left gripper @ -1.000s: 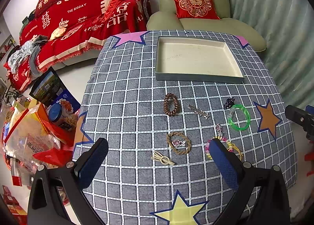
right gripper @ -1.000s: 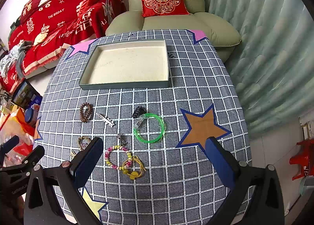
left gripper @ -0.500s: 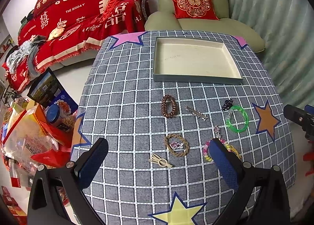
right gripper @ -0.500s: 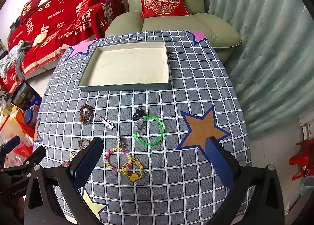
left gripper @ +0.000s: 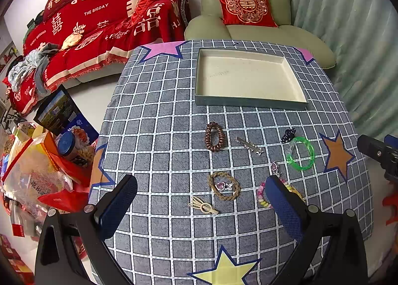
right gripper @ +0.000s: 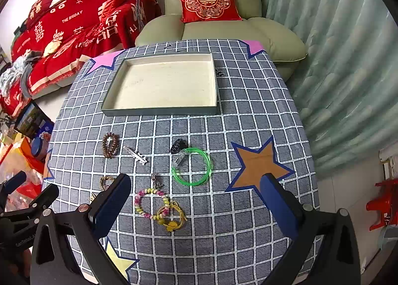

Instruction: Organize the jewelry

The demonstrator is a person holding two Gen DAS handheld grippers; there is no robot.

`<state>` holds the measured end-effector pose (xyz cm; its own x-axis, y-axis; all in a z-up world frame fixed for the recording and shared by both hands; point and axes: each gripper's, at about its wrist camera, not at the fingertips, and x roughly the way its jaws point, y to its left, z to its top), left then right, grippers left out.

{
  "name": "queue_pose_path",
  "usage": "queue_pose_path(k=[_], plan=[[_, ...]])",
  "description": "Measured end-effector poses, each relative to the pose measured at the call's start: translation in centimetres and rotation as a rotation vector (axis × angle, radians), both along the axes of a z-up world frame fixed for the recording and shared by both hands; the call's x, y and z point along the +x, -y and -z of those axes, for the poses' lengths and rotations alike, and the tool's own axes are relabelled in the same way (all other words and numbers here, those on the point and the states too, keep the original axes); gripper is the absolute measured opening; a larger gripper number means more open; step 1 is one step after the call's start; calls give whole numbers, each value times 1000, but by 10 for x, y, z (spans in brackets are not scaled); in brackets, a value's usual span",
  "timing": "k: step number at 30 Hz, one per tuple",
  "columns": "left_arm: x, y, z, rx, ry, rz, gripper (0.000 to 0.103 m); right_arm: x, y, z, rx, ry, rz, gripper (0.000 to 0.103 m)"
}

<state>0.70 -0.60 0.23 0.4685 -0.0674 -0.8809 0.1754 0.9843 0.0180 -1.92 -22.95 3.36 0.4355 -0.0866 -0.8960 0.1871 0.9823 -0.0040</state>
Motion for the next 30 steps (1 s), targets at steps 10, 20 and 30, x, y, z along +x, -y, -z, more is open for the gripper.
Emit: queue_pose_path(k=[10, 20, 30], plan=[[0, 0, 0, 0, 0, 0, 103, 1, 0, 0, 0, 2, 0, 103], [0, 0, 0, 0, 0, -2, 103, 1, -1, 1, 0, 2, 0, 103], [0, -1, 0, 0, 0, -1, 103, 0, -1, 1, 0, 4, 0, 103]])
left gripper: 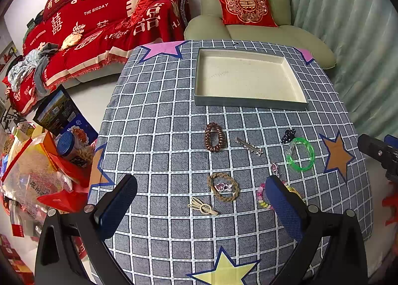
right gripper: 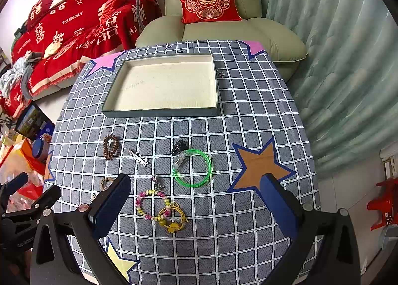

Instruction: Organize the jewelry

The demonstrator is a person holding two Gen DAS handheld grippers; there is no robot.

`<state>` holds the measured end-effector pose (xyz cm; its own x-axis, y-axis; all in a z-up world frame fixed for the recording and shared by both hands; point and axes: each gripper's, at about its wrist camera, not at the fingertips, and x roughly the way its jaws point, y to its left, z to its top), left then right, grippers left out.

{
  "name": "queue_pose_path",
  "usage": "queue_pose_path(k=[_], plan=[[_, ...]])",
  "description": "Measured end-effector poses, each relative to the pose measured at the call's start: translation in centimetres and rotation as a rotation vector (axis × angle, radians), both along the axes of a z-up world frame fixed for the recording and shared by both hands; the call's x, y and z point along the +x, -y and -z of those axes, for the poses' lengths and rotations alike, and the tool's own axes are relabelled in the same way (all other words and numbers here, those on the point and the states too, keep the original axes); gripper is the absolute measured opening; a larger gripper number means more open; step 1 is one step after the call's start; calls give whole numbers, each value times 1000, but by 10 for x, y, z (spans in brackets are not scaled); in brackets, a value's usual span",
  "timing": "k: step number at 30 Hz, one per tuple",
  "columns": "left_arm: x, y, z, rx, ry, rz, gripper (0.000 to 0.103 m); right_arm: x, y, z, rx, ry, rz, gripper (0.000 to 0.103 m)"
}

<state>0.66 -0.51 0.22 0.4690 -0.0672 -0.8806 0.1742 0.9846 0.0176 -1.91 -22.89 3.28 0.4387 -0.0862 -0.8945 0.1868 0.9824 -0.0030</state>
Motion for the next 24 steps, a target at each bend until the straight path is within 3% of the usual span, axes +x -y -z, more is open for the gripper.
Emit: queue_pose_path(k=[24], plan=[[0, 1, 3, 1, -3, 1, 103, 1, 0, 1, 2, -1, 2, 103]])
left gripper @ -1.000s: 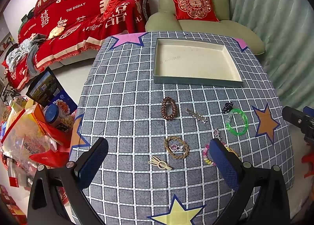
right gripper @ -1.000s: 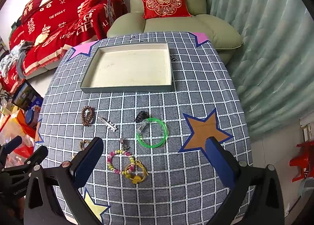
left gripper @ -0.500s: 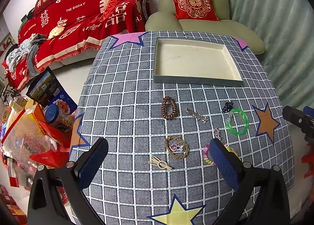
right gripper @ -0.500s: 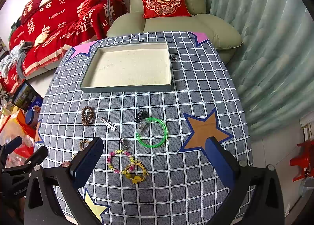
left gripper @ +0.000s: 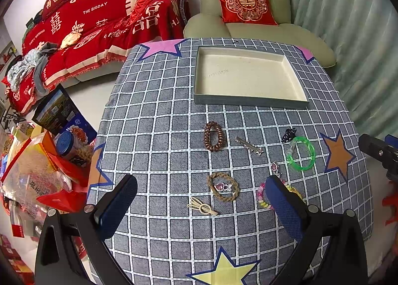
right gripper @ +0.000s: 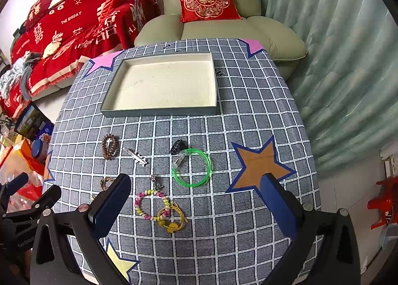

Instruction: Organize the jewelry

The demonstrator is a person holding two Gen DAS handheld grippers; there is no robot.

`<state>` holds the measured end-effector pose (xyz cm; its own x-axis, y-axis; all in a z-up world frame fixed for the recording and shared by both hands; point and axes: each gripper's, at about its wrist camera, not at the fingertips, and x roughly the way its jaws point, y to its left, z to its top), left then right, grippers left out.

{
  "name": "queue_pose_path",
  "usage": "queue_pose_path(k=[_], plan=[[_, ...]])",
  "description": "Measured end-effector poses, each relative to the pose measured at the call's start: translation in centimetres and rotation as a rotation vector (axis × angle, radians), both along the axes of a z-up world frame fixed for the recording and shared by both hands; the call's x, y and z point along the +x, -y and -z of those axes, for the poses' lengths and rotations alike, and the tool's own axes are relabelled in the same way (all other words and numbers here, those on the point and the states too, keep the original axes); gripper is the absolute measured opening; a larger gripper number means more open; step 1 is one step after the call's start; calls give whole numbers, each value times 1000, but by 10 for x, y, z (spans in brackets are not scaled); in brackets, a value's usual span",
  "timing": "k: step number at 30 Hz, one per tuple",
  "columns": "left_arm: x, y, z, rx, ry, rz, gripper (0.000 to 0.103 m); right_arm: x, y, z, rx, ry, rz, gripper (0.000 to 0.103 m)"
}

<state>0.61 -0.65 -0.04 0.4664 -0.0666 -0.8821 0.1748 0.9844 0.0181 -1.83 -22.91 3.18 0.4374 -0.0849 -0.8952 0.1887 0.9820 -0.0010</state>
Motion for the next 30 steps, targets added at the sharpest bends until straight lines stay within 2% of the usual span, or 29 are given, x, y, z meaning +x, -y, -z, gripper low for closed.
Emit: queue_pose_path(k=[11, 20, 30], plan=[[-1, 2, 6, 1, -8, -4, 103, 1, 0, 3, 3, -4, 2, 103], [6, -1, 13, 7, -30, -16, 103, 2, 4, 16, 14, -31, 11, 103], [46, -15, 45, -4, -102, -59, 103, 15, 25, 58, 35, -144, 32, 103]])
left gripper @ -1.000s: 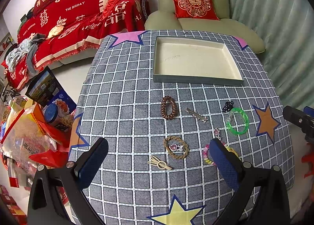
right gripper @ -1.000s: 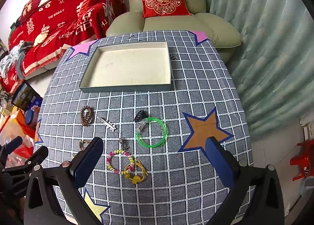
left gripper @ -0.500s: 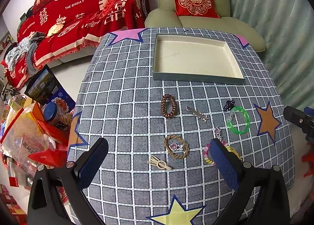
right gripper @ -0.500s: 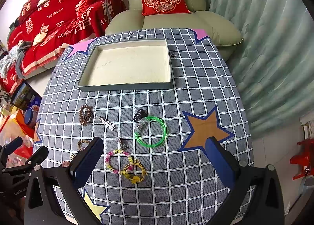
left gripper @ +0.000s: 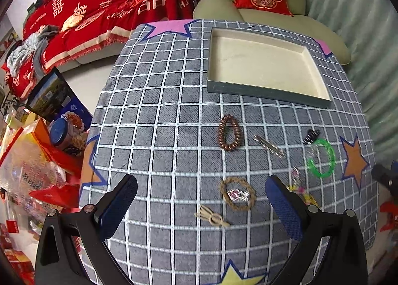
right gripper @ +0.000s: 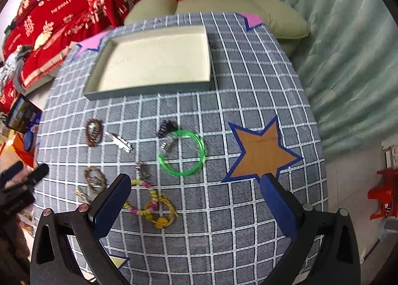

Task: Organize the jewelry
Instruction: 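Grasp the brown bead bracelet with the left tool while the right tool grasps the green bangle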

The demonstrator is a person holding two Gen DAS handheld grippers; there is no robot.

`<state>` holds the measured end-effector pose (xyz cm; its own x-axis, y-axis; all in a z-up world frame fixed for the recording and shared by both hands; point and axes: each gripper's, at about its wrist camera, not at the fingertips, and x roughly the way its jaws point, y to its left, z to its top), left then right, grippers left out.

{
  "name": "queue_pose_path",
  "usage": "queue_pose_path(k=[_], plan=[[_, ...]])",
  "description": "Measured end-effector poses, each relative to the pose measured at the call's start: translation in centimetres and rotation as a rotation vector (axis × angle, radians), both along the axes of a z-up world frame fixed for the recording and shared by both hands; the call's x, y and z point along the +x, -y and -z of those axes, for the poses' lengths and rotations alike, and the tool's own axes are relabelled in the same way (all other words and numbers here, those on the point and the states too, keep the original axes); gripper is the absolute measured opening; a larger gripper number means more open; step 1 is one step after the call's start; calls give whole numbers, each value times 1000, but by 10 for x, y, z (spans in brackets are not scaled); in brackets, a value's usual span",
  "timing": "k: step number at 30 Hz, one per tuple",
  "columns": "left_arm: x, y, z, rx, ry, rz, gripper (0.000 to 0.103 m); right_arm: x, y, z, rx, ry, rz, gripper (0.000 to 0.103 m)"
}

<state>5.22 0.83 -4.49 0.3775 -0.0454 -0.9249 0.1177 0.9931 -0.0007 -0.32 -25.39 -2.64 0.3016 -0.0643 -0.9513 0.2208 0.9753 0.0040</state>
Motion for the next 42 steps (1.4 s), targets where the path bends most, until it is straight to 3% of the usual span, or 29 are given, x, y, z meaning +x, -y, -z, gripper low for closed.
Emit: queue_pose_path(k=[17, 21, 29, 31, 33, 34, 36, 37, 38, 42], plan=[[73, 23, 75, 36, -59, 49, 103, 49, 30, 95, 3, -182, 27, 103], [83, 28, 85, 33, -76, 58, 98, 57, 31, 111, -2, -211, 19, 101], [88, 39, 100, 21, -102, 103, 56, 61, 35, 131, 22, -228, 7, 85], [87, 44, 99, 5, -97, 130, 39, 62, 35, 130, 21, -220, -11, 80], [87, 51, 98, 13, -94, 153, 23, 63, 31, 125, 16, -208, -32, 62], [87, 53, 98, 12, -96, 161, 20, 66, 25, 120, 13, -207, -40, 55], [87, 53, 97, -11, -103, 164, 20, 71, 19, 111, 21, -206, -58, 19], [87, 53, 96, -18, -105, 163, 20, 75, 17, 107, 31, -211, -61, 13], [86, 53, 94, -22, -106, 161, 20, 79, 16, 104, 37, -214, -58, 8], [79, 51, 83, -56, -99, 154, 20, 88, 14, 82, 84, -207, -53, 7]])
